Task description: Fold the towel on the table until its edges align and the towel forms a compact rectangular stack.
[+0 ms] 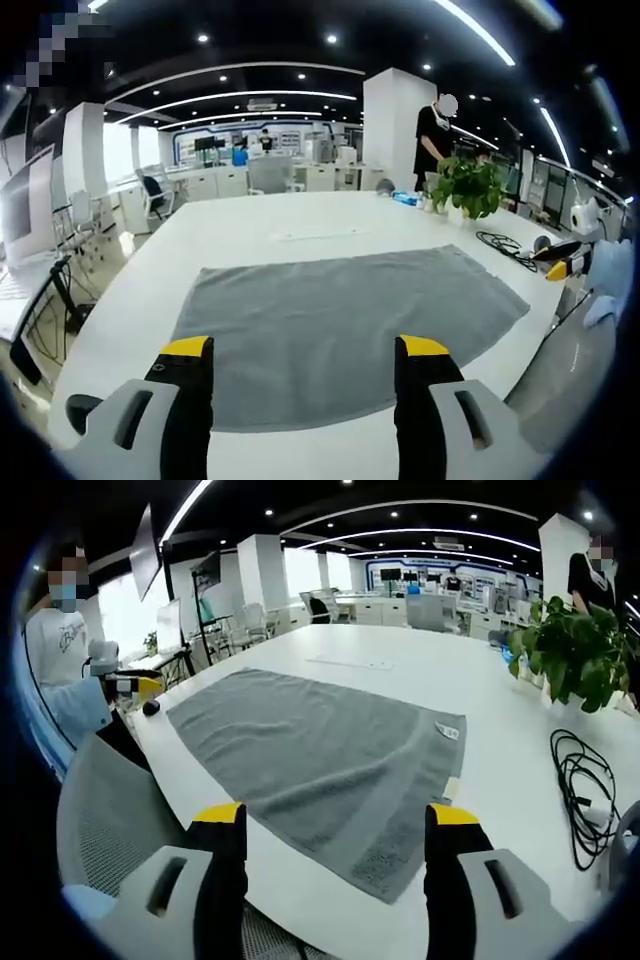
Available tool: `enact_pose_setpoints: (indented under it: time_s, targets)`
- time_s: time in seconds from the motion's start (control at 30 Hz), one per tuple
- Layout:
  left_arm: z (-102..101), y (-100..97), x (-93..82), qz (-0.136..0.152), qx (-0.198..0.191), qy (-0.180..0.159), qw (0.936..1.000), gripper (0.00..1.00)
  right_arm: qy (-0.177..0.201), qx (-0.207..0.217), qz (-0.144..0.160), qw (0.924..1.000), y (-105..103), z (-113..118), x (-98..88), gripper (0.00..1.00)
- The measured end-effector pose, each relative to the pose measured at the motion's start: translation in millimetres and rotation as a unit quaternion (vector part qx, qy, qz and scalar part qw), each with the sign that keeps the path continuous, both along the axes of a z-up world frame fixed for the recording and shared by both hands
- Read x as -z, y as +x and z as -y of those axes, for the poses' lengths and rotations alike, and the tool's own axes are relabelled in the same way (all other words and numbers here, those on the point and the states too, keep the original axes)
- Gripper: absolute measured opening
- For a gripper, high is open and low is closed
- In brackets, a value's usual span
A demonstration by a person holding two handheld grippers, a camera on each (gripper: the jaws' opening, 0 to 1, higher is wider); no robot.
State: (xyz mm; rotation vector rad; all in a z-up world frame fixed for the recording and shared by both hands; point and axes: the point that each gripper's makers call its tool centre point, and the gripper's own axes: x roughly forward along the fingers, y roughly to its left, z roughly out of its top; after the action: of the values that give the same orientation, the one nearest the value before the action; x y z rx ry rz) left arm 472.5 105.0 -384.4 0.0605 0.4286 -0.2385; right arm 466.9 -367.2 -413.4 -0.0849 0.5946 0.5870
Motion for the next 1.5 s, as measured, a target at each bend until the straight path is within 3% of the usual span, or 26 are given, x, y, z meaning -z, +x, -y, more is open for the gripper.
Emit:
enact_pose_setpoints:
  time_s: [0.6, 1.07, 1.5]
  targets:
    - [11, -1.0, -3.3, 0.007, 0.009, 0.006, 0.9999, 0.76, -0.004, 0.0, -0.001, 1.0, 1, 4, -0.9, 0.73]
    - [-11, -11.4, -5.6, 0.006, -0.009, 0.009, 0.9999, 0.76, -0.006, -0.001, -0.001, 1.0, 1, 6, -0.6, 0.73]
    - [12, -3.3, -8.9, 0.013, 0.017, 0.013, 0.9997, 0.76, -0.008, -0.002, -0.001, 1.0, 5, 4, -1.4, 0.73]
